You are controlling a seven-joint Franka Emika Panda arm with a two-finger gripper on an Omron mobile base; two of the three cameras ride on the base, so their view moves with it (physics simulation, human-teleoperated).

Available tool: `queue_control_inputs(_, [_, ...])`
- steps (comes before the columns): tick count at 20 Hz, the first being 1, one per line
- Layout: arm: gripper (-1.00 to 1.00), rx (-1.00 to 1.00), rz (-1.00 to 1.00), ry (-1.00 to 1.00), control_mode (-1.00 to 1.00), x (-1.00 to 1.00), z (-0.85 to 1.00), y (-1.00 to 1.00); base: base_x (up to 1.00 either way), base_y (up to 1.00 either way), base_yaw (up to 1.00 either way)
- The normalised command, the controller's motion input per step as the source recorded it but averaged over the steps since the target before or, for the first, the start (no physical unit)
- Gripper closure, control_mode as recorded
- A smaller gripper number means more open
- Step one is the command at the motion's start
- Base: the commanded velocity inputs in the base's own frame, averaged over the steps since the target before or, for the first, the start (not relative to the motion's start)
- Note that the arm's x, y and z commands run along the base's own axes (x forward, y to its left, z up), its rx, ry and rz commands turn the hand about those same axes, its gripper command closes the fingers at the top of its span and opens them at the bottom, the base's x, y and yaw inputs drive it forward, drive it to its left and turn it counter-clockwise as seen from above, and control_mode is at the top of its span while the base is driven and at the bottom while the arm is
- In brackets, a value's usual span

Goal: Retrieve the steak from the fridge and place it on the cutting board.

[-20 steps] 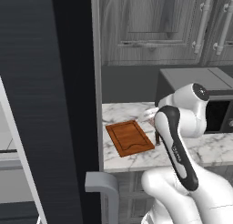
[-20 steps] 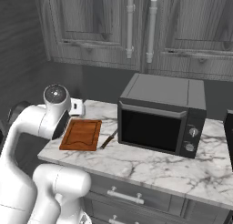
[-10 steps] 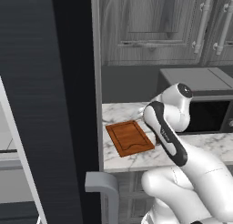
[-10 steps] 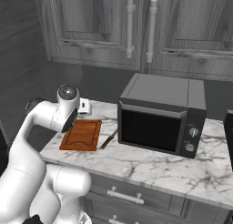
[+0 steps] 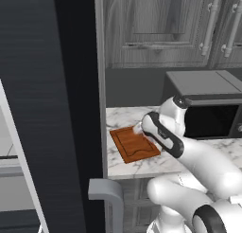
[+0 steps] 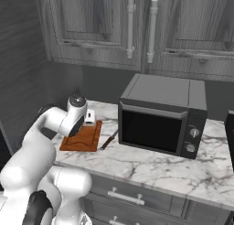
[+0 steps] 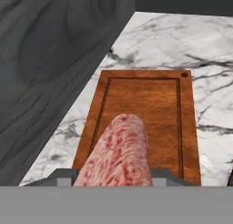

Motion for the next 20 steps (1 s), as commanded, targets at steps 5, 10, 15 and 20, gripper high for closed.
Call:
queue_control_inputs(5, [1.0, 0.0, 0.0, 0.0, -1.0, 0.33, -0.49, 0.0, 0.0, 0.0, 0.0])
queue_control_inputs(10, [1.0, 0.0, 0.0, 0.0, -1.0, 0.45, -0.2, 0.0, 0.0, 0.0, 0.0])
queue_control_inputs(15, [1.0, 0.0, 0.0, 0.0, -1.0, 0.38, -0.17, 0.06, 0.0, 0.0, 0.0])
queue_control_inputs(20, [1.0, 0.0, 0.0, 0.0, -1.0, 0.25, -0.15, 0.12, 0.0, 0.0, 0.0])
